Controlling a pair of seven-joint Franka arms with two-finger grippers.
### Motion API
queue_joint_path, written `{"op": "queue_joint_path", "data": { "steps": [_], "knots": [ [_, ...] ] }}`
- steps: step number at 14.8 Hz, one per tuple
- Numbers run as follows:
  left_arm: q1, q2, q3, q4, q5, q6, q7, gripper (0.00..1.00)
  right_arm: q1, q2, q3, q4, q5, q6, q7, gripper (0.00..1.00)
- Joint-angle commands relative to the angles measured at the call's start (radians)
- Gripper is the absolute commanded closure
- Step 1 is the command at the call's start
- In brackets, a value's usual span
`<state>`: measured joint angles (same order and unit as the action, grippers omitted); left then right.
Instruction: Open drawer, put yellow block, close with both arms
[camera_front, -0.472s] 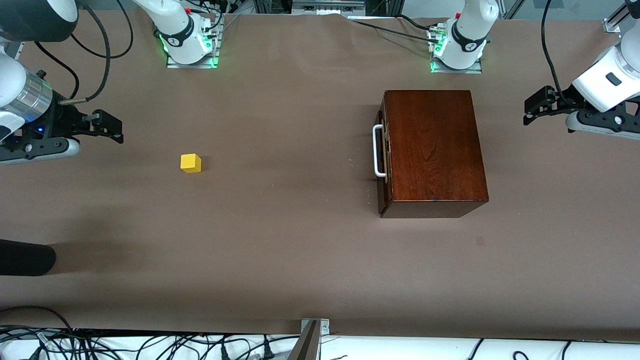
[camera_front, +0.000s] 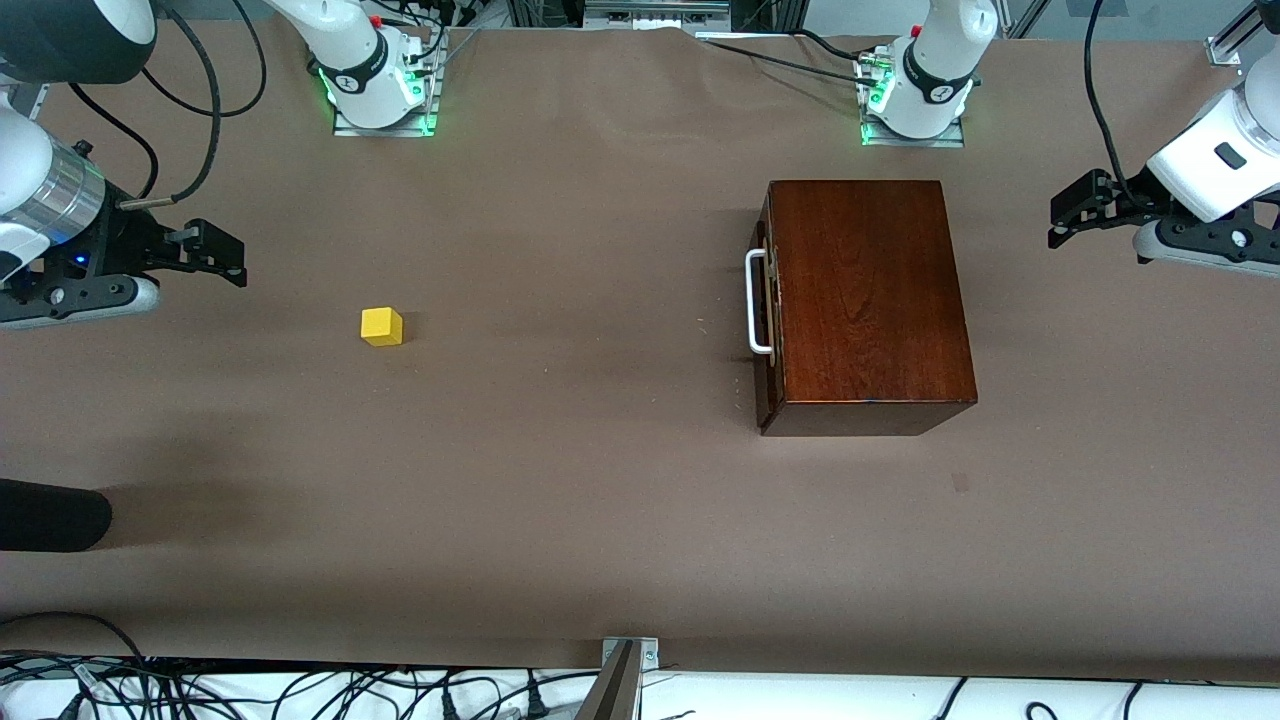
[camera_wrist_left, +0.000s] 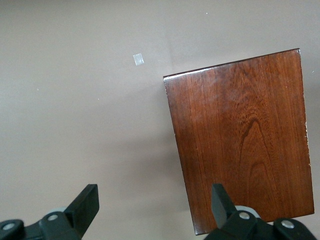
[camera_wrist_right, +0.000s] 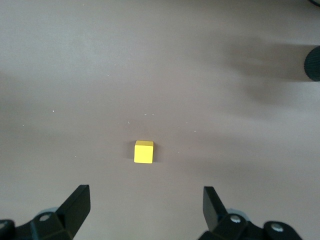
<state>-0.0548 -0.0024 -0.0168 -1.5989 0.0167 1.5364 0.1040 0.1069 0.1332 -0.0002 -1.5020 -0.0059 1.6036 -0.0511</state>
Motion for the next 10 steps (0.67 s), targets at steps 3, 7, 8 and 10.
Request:
{"op": "queue_joint_path", "data": {
  "steps": [3, 7, 8, 10],
  "knots": [
    [-0.002, 0.025, -0.002, 0.043, 0.02, -0.028, -0.004, 0.0, -0.006, 0.005, 0.003, 0.02, 0.007, -0.01, -0.009, 0.0],
    [-0.003, 0.027, -0.003, 0.043, 0.025, -0.047, -0.001, 0.0, -0.006, 0.005, 0.003, 0.02, 0.007, -0.01, -0.009, 0.0],
    [-0.005, 0.027, -0.003, 0.042, 0.025, -0.05, -0.001, 0.0, -0.007, 0.005, 0.003, 0.02, 0.007, -0.01, -0.009, 0.0],
    [-0.007, 0.036, -0.005, 0.042, 0.025, -0.053, -0.001, 0.0, -0.006, 0.005, 0.003, 0.02, 0.007, -0.01, -0.009, 0.0]
  ]
}}
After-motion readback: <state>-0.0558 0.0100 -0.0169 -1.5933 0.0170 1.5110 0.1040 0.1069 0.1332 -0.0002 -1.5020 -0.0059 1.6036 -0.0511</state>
